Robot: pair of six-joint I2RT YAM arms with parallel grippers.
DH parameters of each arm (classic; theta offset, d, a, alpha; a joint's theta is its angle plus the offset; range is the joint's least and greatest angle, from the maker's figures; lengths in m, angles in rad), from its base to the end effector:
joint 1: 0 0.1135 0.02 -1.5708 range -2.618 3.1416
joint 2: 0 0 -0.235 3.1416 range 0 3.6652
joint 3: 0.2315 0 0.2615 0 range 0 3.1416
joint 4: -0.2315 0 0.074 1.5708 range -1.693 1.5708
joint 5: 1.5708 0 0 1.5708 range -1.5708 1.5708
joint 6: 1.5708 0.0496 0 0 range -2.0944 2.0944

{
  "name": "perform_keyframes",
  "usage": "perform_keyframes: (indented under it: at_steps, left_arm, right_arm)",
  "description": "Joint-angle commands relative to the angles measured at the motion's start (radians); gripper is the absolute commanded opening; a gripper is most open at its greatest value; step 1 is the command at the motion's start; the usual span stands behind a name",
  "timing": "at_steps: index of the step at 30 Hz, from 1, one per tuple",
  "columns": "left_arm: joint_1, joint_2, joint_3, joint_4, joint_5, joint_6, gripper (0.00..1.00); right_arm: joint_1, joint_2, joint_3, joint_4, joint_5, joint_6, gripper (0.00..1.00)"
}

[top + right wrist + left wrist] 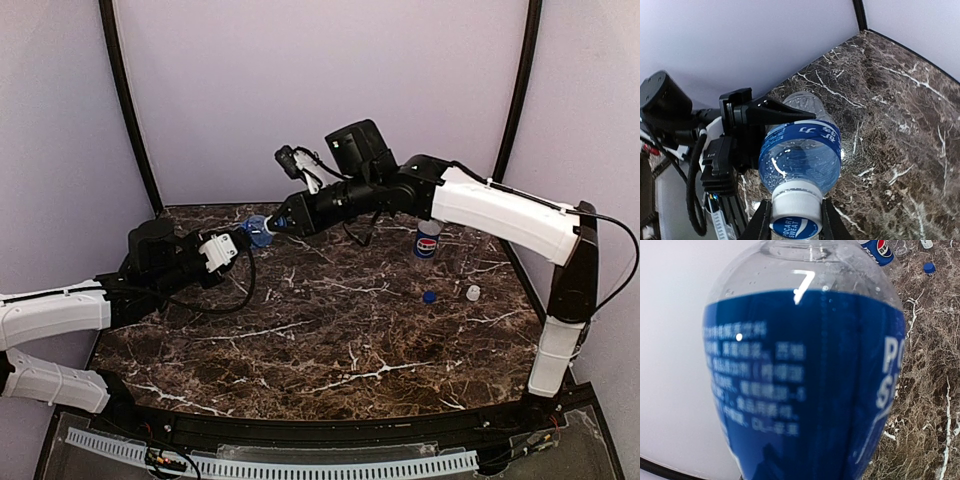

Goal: Unscrew the bottle caps

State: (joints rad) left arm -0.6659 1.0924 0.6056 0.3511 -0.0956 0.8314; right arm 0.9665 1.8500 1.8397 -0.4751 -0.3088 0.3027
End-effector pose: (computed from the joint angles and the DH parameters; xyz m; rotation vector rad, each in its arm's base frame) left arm 0.2287 -0.1736 0.2394 1.1107 1.3003 0.2047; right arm 0.2417 0.3765 0.3402 -0.9162 2.0218 1.0672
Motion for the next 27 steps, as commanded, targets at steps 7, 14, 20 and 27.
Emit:
perform_keyframes:
  at_steps: [7,14,20,27]
  left_arm:
    - [-0.003,-0.017,0.053,-0.173,0.253,-0.061,0.25]
    - [-0.014,-0.022,0.098,-0.502,0.609,-0.097,0.22]
    - [-0.021,-0.023,0.106,-0.599,0.699,-0.138,0.21]
    - [-0.023,-0.036,0.101,-0.605,0.705,-0.154,0.21]
  right_arm:
    - [0.089,-0.043,-0.049,-0.027,-0.136,-0.521,0.0]
    - [0.172,-0.108,-0.168,-0.099,-0.072,-1.078,0.0]
    - [0.238,-0.169,-0.293,-0.069,0.077,-1.581,0.0]
    - [0.282,-0.16,-0.319,0.008,0.302,-1.857,0.0]
